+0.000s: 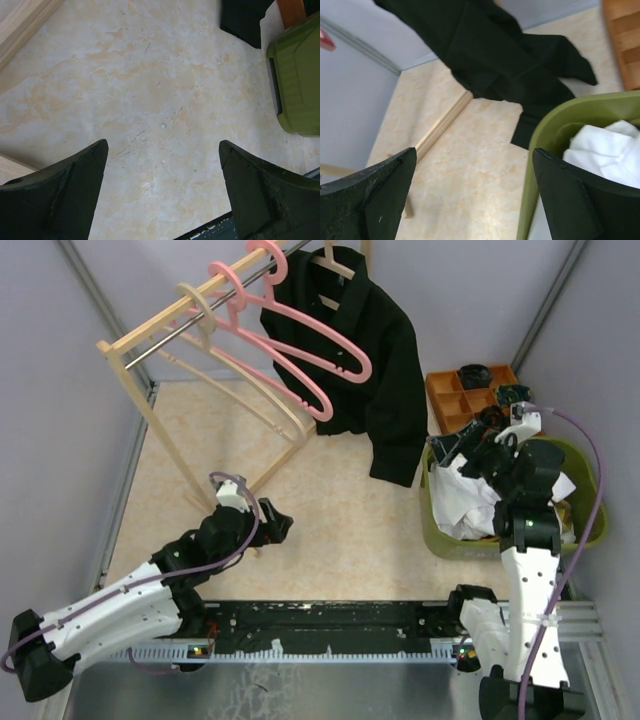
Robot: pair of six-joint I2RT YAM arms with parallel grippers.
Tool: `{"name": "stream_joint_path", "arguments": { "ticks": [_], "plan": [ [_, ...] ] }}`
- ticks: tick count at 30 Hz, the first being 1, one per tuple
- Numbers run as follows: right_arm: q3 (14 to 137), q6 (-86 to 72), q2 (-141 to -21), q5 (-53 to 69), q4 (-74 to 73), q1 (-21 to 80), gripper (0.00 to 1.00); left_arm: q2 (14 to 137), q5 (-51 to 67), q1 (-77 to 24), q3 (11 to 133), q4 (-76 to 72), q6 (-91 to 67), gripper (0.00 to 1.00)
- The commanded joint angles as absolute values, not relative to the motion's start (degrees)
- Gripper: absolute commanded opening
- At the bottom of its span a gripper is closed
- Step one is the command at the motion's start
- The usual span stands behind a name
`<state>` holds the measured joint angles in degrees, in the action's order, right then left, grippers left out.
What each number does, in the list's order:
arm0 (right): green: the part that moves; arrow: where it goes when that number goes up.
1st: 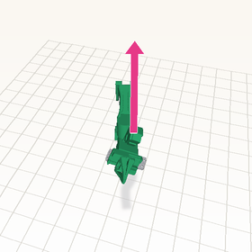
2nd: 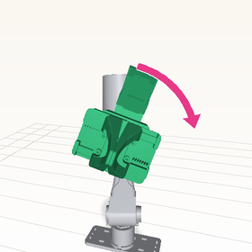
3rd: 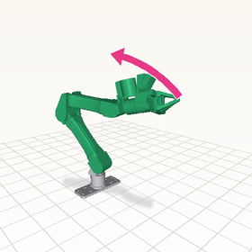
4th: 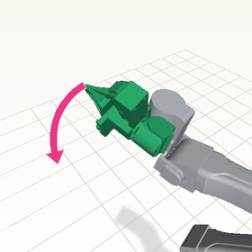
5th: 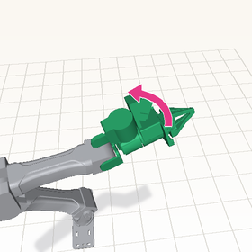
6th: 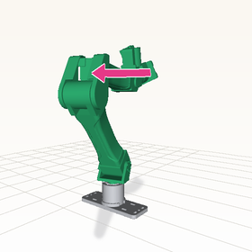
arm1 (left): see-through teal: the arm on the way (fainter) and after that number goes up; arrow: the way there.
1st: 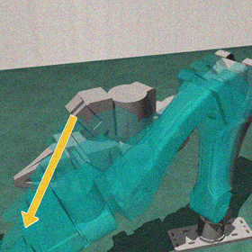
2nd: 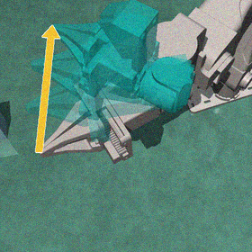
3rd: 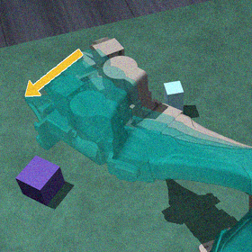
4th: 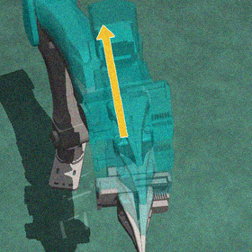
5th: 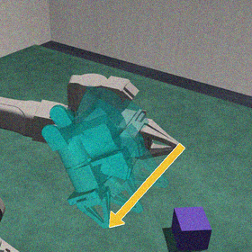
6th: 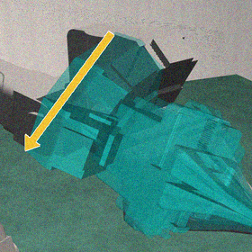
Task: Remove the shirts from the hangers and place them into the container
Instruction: Adjust the shirt in the bin, then pick up the hanger from the clothesline.
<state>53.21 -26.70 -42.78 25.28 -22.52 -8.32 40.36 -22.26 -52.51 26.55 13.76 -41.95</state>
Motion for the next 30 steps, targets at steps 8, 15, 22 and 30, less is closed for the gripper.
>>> {"name": "stream_joint_path", "arguments": {
  "ticks": [8, 15, 22, 30],
  "plan": [
    [56.03, -29.48, -46.29, 39.76, -9.43, -8.60, 0.99, 42.67, -21.90, -52.64, 29.91, 13.95, -43.51, 0.99],
    [61.17, -32.14, -51.08, 45.50, -2.28, -8.55, 0.99, 44.10, -21.06, -52.63, 30.17, 12.91, -43.79, 0.99],
    [65.22, -33.02, -54.12, 46.36, 2.94, -6.26, 0.99, 43.94, -20.77, -52.57, 30.36, 13.27, -43.25, 0.99],
    [78.09, -21.18, -62.75, 32.04, -8.57, 2.71, 0.98, 43.85, -19.84, -52.59, 30.02, 12.34, -43.20, 0.99]
  ]
}}
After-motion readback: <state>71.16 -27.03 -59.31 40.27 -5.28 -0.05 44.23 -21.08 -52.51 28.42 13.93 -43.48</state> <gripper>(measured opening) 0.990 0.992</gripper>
